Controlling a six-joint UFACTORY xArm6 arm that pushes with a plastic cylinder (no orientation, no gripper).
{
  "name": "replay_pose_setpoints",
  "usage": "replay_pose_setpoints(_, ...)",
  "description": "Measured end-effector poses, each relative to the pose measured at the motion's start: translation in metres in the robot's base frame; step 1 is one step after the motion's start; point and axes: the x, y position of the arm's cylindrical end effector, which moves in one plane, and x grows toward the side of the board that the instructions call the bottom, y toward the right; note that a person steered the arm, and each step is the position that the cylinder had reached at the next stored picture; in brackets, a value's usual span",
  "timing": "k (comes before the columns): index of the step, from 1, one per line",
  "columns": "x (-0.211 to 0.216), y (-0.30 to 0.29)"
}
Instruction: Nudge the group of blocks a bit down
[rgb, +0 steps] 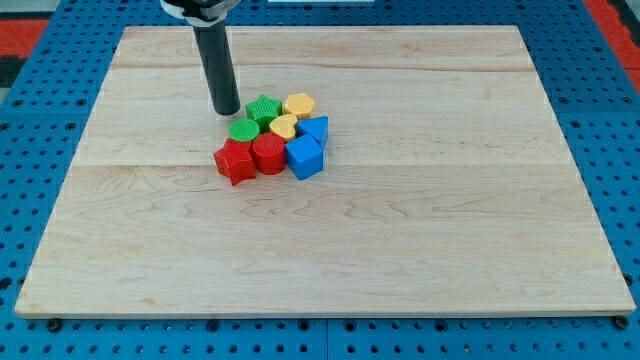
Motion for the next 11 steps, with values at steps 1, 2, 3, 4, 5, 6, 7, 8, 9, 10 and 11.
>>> replay_pose_setpoints(1, 0.001, -0.004)
replay_pose_setpoints(2, 0.001, -0.014)
replay_pose_setpoints(3, 0.001, -0.021)
replay_pose_setpoints(4, -0.016, -0.021)
replay_pose_setpoints(5, -0.032, -0.01)
replay_pose_setpoints(6, -0.048, 0.026)
replay_pose_setpoints(7, -0.049, 0.05)
replay_pose_setpoints(8, -0.052, 0.072)
replay_pose_setpoints(9, -0.052, 0.102)
replay_pose_setpoints(10, -0.044, 0.101)
replay_pose_setpoints(11, -0.025, 0.094)
